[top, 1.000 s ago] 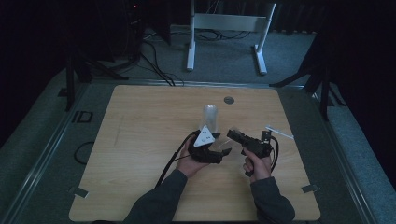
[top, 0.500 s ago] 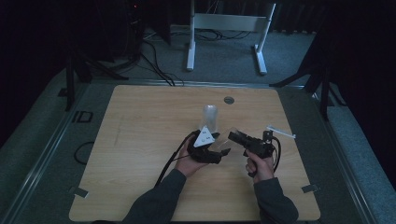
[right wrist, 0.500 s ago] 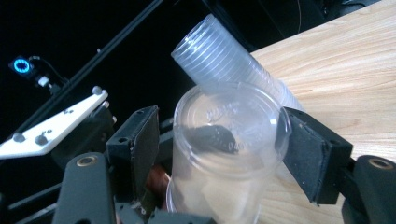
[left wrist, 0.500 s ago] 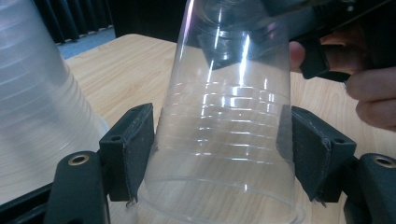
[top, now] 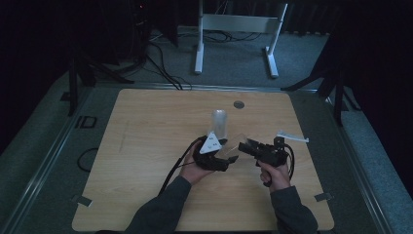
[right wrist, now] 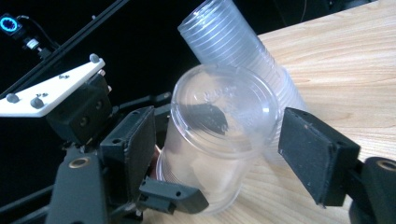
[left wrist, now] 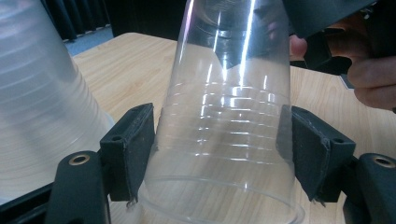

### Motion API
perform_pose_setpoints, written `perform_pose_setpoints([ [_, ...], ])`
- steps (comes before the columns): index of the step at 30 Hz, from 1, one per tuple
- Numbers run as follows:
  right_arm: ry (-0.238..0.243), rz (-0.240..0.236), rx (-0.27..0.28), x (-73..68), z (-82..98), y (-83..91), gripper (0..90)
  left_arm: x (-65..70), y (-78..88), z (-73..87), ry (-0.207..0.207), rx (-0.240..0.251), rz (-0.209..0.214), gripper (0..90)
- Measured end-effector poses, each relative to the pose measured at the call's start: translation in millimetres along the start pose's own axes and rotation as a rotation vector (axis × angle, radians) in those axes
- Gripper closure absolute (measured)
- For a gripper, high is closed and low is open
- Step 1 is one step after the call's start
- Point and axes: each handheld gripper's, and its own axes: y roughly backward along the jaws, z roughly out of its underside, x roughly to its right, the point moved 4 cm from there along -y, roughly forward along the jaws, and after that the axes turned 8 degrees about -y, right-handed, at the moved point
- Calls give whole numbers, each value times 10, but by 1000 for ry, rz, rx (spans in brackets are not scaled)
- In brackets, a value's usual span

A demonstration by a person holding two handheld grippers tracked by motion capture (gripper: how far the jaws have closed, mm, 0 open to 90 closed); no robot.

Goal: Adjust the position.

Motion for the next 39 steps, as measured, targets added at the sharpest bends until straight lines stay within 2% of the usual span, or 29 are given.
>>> perform_pose_setpoints([
  [7,42,36,-48,21,9,8,228,-53,51,21,1,-7,-4,288],
  [10,81,77,-97,45,26,12,206,-69,69,23,-1,-12,-6,289],
  [12,96,90,-100,55,19,26,206,-77,77,26,-4,-17,-7,290],
  [17,124,118,-124,86,-23,70,194,-82,86,31,-11,-28,11,291],
  [21,171,160,-162,100,-59,83,193,-92,93,32,-10,-30,15,293],
  [27,231,185,-213,93,-73,110,192,-107,110,33,-17,-40,22,294],
  [30,263,205,-255,100,-76,118,194,-110,115,38,-19,-45,29,295],
  [32,271,211,-262,100,-76,120,194,-112,116,41,-22,-50,34,295],
  [36,335,248,-315,90,-82,123,197,-120,126,35,-29,-58,44,295],
  [39,346,257,-325,87,-84,123,199,-127,136,30,-30,-62,56,295],
])
